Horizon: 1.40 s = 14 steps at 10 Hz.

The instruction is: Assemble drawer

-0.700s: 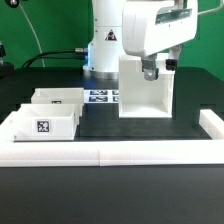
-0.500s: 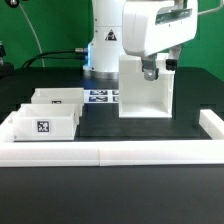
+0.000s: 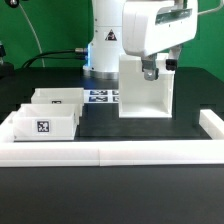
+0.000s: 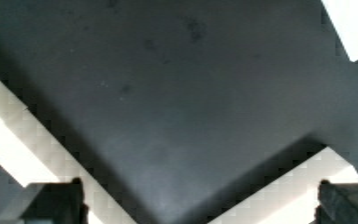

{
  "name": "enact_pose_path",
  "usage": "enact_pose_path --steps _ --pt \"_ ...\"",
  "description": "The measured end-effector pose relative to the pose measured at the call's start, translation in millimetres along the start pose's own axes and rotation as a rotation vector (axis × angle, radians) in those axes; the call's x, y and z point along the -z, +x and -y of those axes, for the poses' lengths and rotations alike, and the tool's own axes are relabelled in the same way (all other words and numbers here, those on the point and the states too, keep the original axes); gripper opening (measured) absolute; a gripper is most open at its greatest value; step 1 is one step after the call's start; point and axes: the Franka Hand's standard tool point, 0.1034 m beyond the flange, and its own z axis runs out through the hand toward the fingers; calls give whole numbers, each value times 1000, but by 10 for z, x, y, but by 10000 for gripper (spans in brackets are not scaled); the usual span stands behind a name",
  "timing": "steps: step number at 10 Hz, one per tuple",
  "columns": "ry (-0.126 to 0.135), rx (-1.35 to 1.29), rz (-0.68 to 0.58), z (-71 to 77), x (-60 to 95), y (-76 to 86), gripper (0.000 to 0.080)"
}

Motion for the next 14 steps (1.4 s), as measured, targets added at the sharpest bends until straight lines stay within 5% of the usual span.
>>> enact_pose_path --steps 2,4,7,14 --pt "-3 -19 -3 9 10 -7 650" --pt "-12 -203 0 273 99 -222 650" --pt "19 -415 65 608 221 -395 650" --pt "15 -586 61 719 241 -494 650"
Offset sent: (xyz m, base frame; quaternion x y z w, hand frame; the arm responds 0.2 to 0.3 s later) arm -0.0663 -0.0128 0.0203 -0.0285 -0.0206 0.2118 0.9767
